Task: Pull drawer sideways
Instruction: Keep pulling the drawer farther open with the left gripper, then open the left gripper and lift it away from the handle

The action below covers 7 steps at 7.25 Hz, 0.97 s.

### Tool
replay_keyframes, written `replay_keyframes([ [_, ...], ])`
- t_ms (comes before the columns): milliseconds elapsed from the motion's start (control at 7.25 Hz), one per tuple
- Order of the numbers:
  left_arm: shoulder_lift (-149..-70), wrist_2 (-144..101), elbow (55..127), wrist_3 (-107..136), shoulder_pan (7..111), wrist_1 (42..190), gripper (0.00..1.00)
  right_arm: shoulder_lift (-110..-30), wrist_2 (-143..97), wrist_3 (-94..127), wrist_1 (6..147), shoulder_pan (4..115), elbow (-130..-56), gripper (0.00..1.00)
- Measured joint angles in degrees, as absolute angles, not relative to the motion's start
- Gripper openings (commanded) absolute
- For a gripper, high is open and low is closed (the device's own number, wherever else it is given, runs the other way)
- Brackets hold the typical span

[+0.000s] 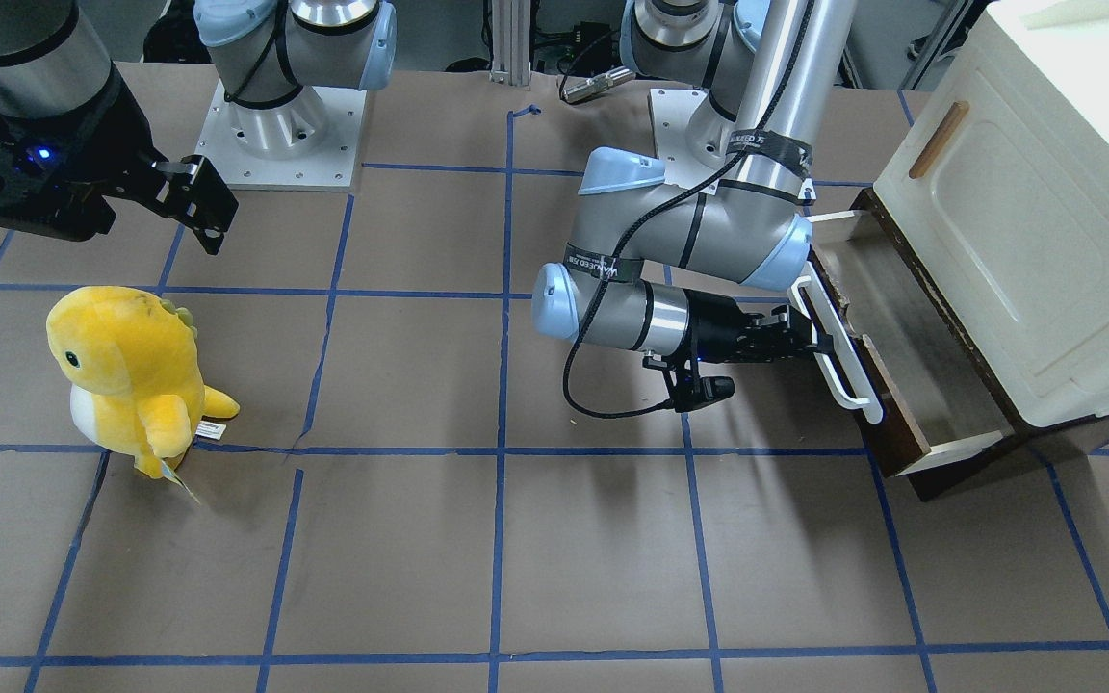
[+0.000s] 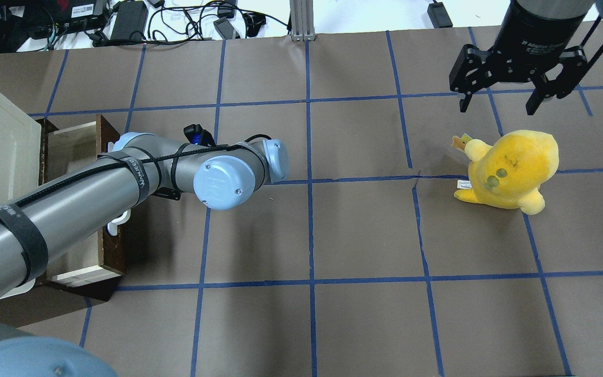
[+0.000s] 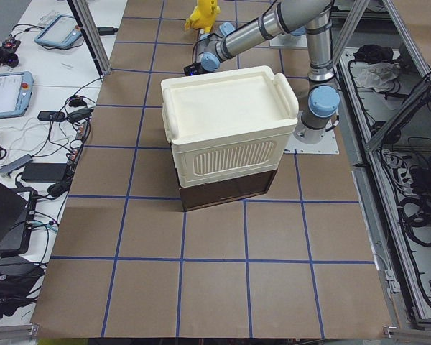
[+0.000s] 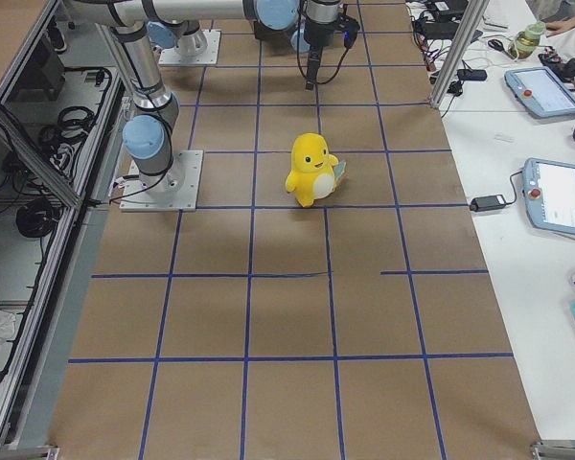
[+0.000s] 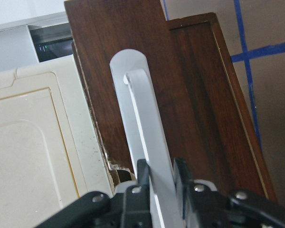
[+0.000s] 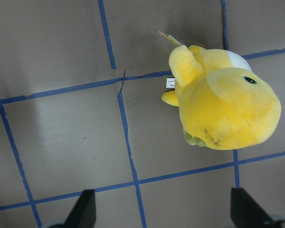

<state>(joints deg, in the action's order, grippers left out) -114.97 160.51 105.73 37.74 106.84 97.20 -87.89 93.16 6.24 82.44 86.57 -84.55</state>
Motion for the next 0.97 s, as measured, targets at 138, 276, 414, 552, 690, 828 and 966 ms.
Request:
replay_keyframes([
  [138,-115.0,160.4,105.7,37.7,106.9,97.2,0.13,-87.9,93.2,6.2,82.4,86.6,-84.6,1.00],
  [276,-115.0,160.4,105.7,37.7,106.9,97.2,0.20,-87.9,93.2,6.2,82.4,86.6,-84.6,1.00],
  [414,-115.0,160.4,105.7,37.7,107.0,97.2,0.90,-87.9,93.2,6.2,82.4,86.6,-84.6,1.00],
  [552,-115.0,160.4,105.7,37.7,107.0,97.2,1.00,-87.9,93.2,6.2,82.4,86.6,-84.6,1.00],
  [690,-114.9,160.3,105.7,37.7,107.0,97.2,1.00,-87.9,93.2,6.2,82.4,86.6,-84.6,1.00],
  [828,-114.7,159.6,105.6,37.7,107.0,97.1,1.00,-87.9,93.2,6.2,82.4,86.5,-84.5,1.00],
  [966,-114.5,158.2,104.9,37.7,107.0,97.1,1.00,-87.9,93.2,6.2,82.4,86.5,-84.6,1.00],
])
